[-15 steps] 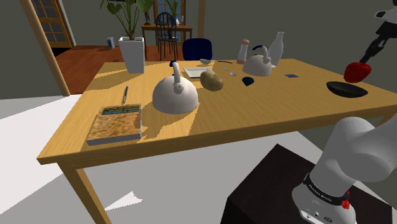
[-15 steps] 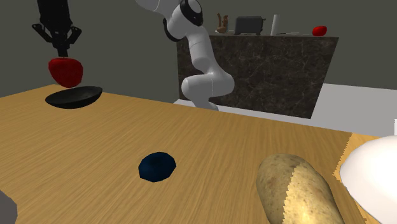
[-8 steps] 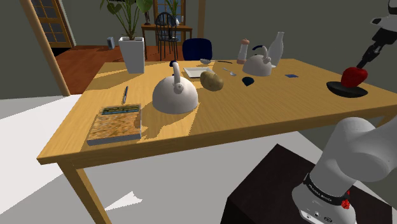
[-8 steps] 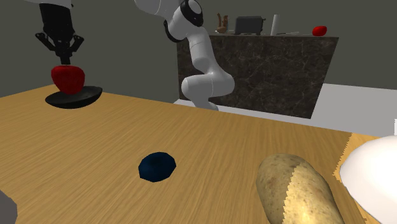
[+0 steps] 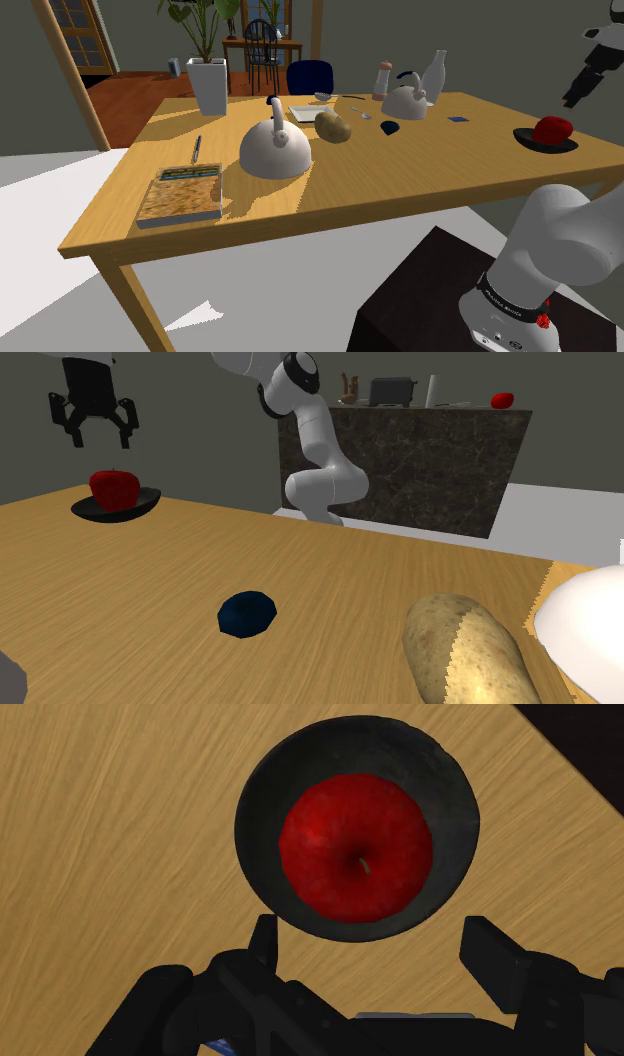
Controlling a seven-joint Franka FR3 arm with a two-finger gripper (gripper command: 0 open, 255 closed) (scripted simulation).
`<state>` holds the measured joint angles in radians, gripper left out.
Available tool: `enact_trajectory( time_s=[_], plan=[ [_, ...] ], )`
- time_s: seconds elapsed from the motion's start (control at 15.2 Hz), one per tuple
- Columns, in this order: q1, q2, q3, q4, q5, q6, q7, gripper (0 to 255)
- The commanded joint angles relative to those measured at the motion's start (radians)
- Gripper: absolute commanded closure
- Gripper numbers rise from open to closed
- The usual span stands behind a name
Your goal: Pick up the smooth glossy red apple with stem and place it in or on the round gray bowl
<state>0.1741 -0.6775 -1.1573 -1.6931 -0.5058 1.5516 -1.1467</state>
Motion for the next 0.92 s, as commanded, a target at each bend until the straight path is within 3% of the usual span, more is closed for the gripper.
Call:
enact_trajectory(
  time_s=[0.0,0.33,0.86],
  plan=[
    [0.0,0.0,0.0,0.0,0.0,0.0,0.0,0],
    [0.043,0.048,-0.006,0.162,0.032,-0.118,-0.032,0],
    [0.043,0.048,-0.006,0.162,0.032,-0.118,-0.032,0]
  ],
)
